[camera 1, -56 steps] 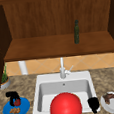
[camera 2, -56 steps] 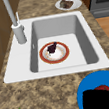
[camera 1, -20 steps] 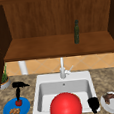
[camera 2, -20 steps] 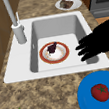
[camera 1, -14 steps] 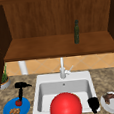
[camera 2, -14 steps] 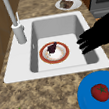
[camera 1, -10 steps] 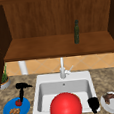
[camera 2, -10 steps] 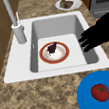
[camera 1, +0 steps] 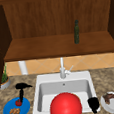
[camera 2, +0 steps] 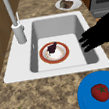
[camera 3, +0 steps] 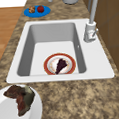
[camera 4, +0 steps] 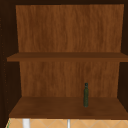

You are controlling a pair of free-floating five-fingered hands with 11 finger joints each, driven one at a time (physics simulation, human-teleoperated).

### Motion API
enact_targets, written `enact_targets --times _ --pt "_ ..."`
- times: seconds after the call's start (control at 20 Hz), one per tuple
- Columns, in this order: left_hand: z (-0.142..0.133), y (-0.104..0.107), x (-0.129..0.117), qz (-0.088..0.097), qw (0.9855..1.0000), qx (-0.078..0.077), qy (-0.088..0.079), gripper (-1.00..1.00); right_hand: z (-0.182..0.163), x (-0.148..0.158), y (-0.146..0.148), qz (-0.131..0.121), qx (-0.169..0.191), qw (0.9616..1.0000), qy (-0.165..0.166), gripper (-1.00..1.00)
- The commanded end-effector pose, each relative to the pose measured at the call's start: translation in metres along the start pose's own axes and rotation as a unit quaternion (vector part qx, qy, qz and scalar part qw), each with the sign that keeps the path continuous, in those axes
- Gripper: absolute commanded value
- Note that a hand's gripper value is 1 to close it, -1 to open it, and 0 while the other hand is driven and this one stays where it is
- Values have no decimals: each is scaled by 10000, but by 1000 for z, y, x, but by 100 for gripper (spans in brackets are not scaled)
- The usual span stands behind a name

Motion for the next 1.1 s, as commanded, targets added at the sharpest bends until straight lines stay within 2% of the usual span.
enact_targets --times 0.0,0.05,0.15,0.3,0.35,0.4,0.45,0.65,0.7,0.75,1.05 --pt "-1 -7 7 -205 9992 164 310 -100 0 0 0 0 0 10000 0 0" --pt "-4 -12 13 -216 9994 115 226 -100 0 0 0 0 0 10000 0 0" --pt "-9 -23 24 -155 9997 83 161 -100 0 0 0 0 0 10000 0 0" --pt "-17 -36 36 -107 9997 103 180 -100 0 0 0 0 0 10000 0 0" --pt "-18 -36 38 -152 9995 133 230 -100 0 0 0 0 0 10000 0 0" --pt "-16 -32 34 -116 9995 162 252 -100 0 0 0 0 0 10000 0 0" --pt "-12 -30 31 -61 9999 41 107 -100 0 0 0 0 0 10000 0 0" --pt "-17 -38 33 -22 10000 -42 7 -100 0 0 0 0 0 10000 0 0" --pt "-27 -40 31 -18 10000 -67 71 -100 0 0 0 0 0 10000 0 0" --pt "-36 -41 30 -75 9997 -5 253 -100 0 0 0 0 0 10000 0 0" --pt "-57 -55 34 -151 9989 166 405 -100 0 0 0 0 0 10000 0 0"
